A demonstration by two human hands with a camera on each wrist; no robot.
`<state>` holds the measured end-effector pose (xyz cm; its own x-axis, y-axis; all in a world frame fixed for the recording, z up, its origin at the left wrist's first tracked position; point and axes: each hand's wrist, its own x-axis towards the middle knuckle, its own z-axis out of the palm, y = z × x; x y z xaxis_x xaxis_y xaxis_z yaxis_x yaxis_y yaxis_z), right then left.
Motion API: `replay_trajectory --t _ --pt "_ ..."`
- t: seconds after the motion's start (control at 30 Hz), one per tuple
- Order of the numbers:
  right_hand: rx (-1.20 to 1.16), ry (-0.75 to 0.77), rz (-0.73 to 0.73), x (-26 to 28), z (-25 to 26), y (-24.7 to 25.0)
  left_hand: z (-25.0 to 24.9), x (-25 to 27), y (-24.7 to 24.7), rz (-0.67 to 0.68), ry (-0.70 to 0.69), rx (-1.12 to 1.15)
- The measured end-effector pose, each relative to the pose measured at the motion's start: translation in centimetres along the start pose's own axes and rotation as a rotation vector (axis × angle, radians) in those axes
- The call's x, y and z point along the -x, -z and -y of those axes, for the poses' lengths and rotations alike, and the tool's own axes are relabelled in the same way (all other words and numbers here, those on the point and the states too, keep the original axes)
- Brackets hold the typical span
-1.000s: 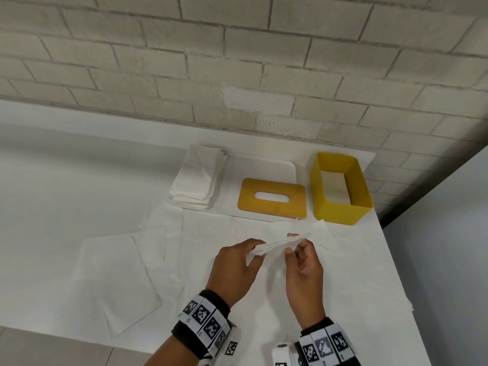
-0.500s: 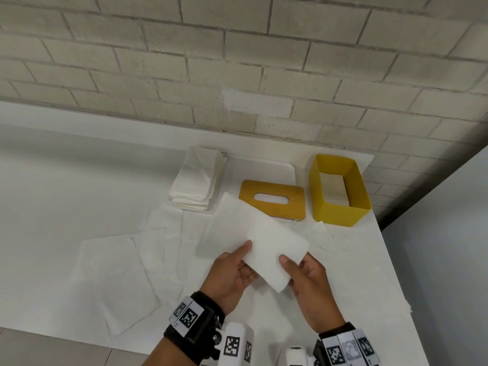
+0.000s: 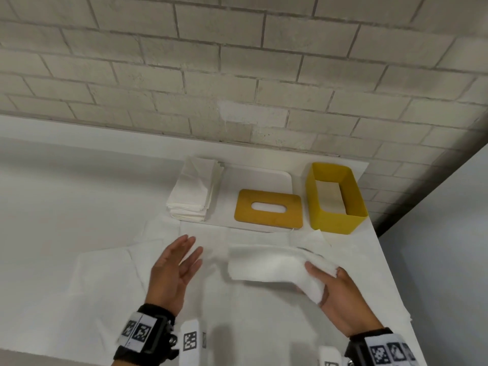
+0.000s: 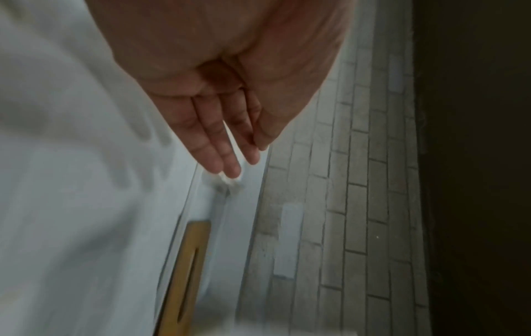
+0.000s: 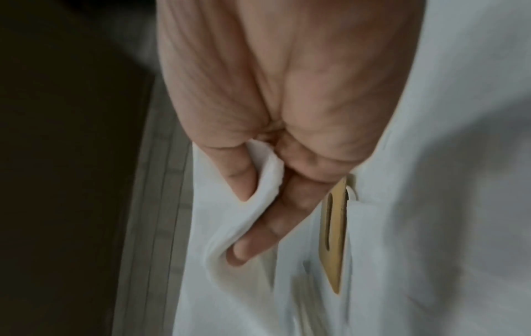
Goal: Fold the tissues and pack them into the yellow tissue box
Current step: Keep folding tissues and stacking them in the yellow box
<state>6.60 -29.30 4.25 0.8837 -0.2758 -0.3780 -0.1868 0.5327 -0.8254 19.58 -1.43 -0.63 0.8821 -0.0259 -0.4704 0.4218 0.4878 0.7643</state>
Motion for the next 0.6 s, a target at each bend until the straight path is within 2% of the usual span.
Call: replay_trajectory --t 0.13,0.3,0.6 --pt "-0.336 0.128 -0.218 -2.9 3.2 3.5 -0.8 -0.3 3.8 -0.071 -0.013 -0.102" --pt "-0.660 0.236 -0.440 -8.4 6.0 6.9 -1.1 0.8 5.9 -0.110 -0.033 -0.256" --pt "-0.711 0.214 -0.507 -14.6 8.4 5.6 -0.7 1.7 7.6 -0.127 -0.108 -0.431"
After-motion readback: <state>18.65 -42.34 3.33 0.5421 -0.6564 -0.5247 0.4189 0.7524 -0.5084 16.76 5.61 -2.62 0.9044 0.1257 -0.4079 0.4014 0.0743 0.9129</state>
